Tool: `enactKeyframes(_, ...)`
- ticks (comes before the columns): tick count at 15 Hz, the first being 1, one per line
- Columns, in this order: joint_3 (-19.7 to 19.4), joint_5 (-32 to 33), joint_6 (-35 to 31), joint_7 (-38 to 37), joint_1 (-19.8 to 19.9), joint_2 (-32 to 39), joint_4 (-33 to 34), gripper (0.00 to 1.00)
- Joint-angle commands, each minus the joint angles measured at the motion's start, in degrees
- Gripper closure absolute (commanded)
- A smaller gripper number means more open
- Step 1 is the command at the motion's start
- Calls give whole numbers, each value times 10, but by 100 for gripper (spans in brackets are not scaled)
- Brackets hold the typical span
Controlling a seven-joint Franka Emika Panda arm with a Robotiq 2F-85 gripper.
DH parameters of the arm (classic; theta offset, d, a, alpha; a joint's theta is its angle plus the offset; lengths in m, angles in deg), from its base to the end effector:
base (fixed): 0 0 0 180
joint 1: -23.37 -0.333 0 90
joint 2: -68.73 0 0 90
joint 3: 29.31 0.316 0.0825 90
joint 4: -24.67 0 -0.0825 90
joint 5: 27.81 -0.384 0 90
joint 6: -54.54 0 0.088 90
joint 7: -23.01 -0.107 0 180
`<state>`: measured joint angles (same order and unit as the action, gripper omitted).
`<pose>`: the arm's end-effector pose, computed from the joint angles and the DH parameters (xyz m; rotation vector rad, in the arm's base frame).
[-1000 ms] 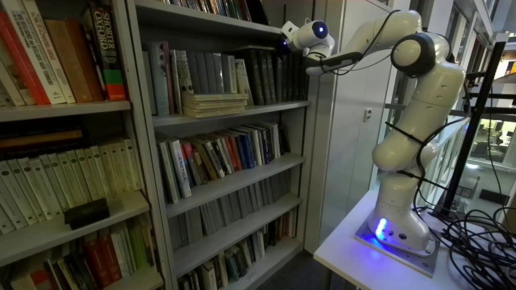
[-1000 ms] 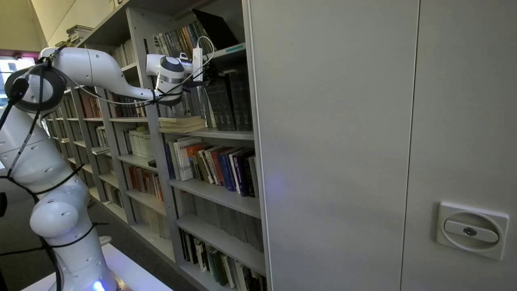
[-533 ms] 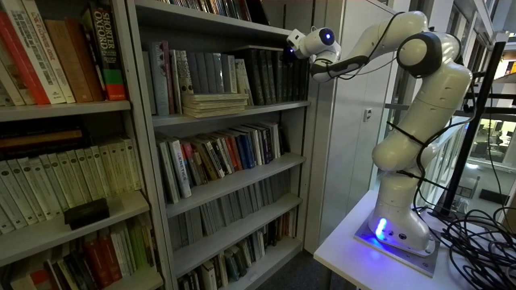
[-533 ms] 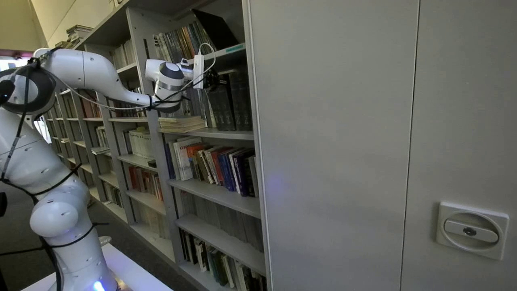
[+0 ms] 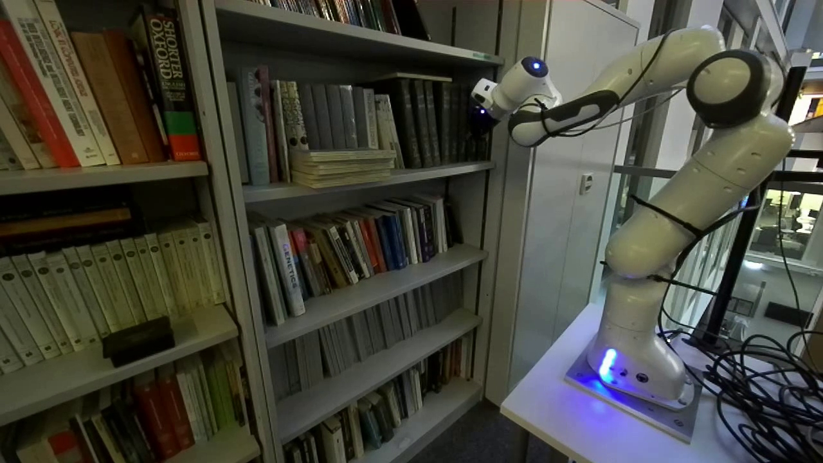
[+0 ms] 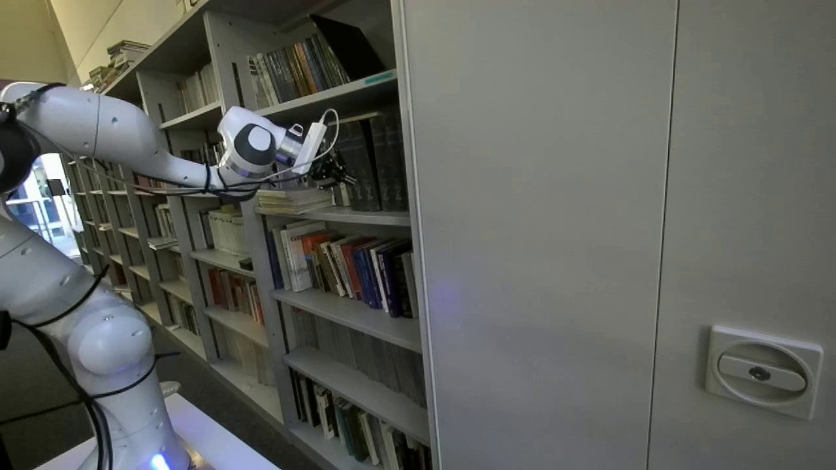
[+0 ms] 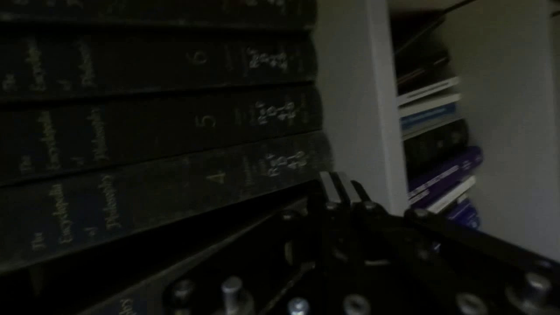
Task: Pick up the book on top of the pile of books on the bookshelf and then put it on top of the books that are arranged on the shelf
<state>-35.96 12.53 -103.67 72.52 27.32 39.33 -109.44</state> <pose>0.4411 -0.0652 0.6283 1.8133 1.2344 0.6431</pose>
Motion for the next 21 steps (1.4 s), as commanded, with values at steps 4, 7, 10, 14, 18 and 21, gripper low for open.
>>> enactKeyframes(4, 48, 13, 319, 44, 8, -59, 71, 100)
enactKeyframes(7, 36, -20, 436, 104, -25, -6, 143, 100)
enactKeyframes(10, 17, -67, 501, 154, -43, 61, 201, 100)
enactKeyframes(14, -14, -194, 520, 221, -51, 118, 251, 100)
enactKeyframes(18, -34, -342, 566, 284, -47, 140, 291, 100)
enactKeyframes(21, -33, -384, 636, 298, -38, 146, 314, 100)
